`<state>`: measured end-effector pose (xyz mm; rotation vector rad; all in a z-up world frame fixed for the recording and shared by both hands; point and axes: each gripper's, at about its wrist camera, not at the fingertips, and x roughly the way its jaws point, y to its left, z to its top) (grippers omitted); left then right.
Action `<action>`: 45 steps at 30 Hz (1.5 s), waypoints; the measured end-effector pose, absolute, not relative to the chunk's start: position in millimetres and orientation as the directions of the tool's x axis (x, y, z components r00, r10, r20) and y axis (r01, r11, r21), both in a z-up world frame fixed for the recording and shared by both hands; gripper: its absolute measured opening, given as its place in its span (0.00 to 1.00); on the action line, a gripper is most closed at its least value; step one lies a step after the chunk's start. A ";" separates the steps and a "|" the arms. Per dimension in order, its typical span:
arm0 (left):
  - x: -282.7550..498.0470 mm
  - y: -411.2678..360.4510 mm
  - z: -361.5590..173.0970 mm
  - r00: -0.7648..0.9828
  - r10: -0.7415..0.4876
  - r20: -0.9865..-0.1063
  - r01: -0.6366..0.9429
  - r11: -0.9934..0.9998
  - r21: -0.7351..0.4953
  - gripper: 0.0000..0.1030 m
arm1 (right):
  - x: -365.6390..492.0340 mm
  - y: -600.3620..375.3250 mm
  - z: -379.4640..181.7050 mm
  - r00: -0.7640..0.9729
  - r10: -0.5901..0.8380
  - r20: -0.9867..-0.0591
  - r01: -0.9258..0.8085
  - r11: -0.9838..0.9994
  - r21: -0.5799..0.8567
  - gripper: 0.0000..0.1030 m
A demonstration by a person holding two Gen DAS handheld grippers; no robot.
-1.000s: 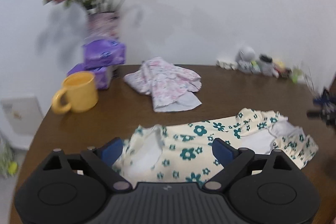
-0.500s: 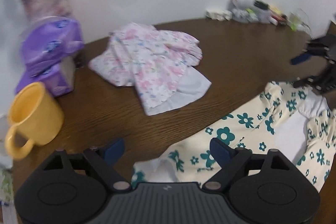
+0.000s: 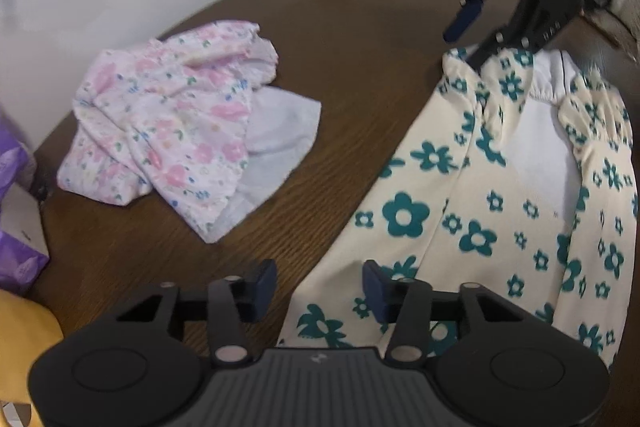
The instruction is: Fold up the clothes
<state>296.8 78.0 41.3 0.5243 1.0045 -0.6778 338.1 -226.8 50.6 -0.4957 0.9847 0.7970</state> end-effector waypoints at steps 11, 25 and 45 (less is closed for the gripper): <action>320.2 79.3 41.0 0.230 -0.295 -0.927 0.784 0.620 -0.003 0.40 | 348.1 -220.1 46.8 0.253 0.368 -0.895 -0.808 0.589 0.014 0.31; 293.0 46.4 46.3 0.309 -0.186 -0.933 0.810 0.565 0.155 0.04 | 331.8 -212.3 51.1 0.273 0.373 -0.887 -0.830 0.558 -0.021 0.05; 205.7 49.7 67.9 0.674 -0.105 -0.731 0.585 0.680 0.442 0.34 | 187.8 -198.2 57.7 0.728 0.299 -0.617 -0.677 0.459 -0.575 0.02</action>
